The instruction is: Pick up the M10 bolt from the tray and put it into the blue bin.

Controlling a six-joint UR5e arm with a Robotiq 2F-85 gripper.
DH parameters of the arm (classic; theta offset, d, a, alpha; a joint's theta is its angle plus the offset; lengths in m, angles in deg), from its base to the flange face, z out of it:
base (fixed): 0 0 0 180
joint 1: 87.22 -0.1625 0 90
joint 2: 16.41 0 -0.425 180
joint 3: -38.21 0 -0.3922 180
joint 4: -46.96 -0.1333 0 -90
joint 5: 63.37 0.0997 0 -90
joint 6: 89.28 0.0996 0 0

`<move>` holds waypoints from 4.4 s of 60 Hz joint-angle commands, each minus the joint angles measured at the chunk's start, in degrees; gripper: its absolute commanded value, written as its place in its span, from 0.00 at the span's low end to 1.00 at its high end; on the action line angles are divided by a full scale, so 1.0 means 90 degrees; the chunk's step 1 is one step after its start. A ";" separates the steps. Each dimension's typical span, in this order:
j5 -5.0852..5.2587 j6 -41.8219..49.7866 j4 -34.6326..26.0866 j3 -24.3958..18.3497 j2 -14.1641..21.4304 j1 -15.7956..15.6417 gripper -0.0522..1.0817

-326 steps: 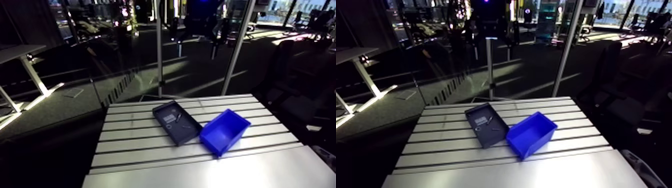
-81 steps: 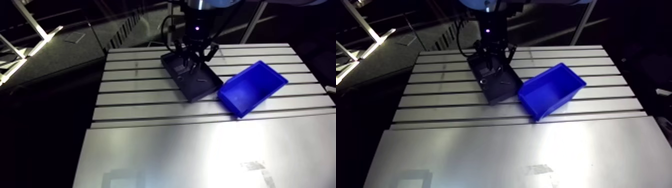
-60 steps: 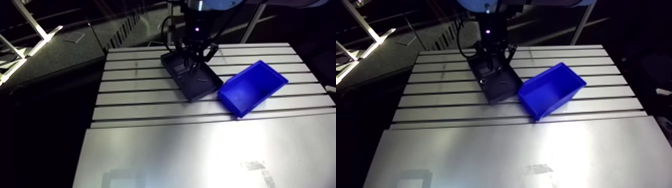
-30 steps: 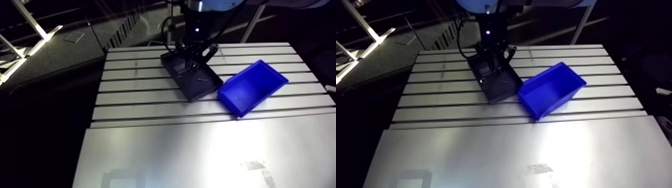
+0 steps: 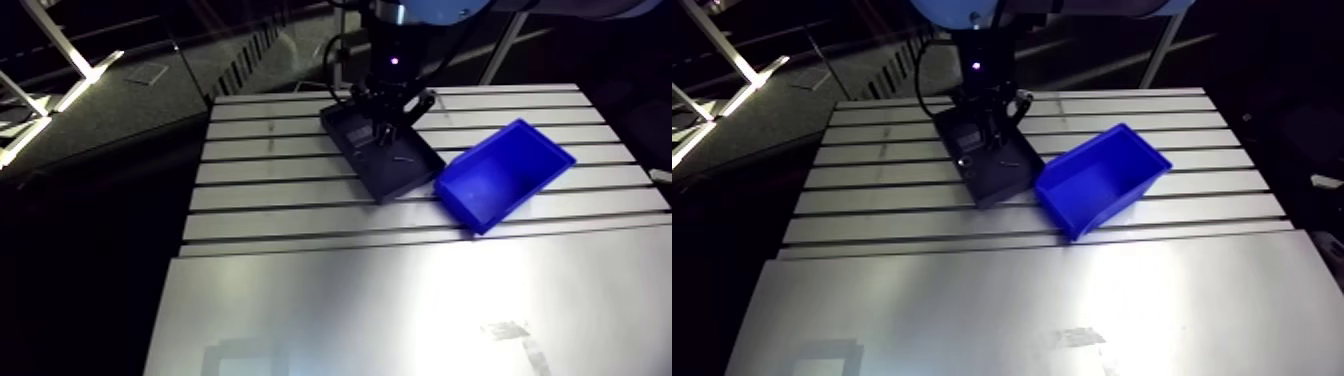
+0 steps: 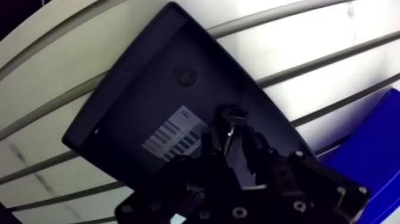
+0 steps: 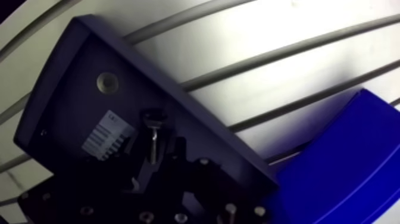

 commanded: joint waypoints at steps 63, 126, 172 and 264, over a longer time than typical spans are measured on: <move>-0.0014 -0.0032 0.0317 0.0081 0.0030 0.0024 0.83; -0.0073 -0.0280 -0.0346 0.0014 0.0958 0.0006 0.91; -0.0054 -0.2255 -0.2054 -0.0927 0.1681 0.0025 0.97; 0.0132 -0.6907 -0.2126 0.0361 0.2746 0.2037 1.00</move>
